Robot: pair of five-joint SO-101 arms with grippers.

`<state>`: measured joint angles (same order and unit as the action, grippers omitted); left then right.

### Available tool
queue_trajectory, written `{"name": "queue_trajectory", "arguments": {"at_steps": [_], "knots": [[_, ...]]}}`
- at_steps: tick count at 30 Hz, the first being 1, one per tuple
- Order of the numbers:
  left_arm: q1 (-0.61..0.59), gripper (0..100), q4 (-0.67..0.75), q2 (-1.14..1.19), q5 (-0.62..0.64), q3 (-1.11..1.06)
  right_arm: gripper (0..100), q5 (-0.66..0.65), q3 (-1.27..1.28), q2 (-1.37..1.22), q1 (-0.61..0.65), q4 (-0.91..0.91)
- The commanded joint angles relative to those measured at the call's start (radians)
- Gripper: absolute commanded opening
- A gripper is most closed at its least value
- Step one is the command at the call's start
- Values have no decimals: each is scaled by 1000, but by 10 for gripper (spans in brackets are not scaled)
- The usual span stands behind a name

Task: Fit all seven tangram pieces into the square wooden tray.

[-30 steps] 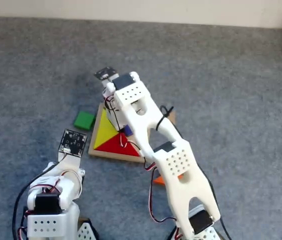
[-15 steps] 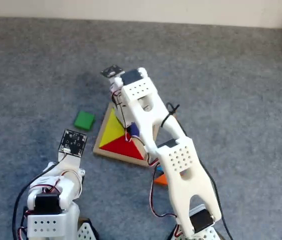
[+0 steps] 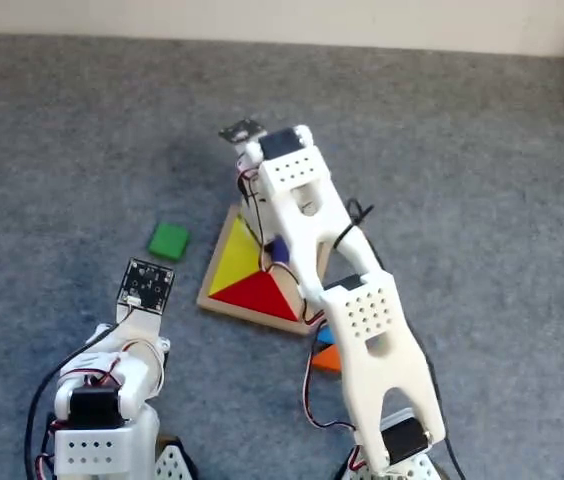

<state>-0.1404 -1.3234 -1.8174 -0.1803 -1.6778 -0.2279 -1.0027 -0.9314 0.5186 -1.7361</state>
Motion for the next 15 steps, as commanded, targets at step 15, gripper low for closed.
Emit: {"name": "queue_trajectory", "arguments": {"at_steps": [15], "knots": [[-12,5,-3,-7,3,-18,34,46,-159,160,-22,-30]]}}
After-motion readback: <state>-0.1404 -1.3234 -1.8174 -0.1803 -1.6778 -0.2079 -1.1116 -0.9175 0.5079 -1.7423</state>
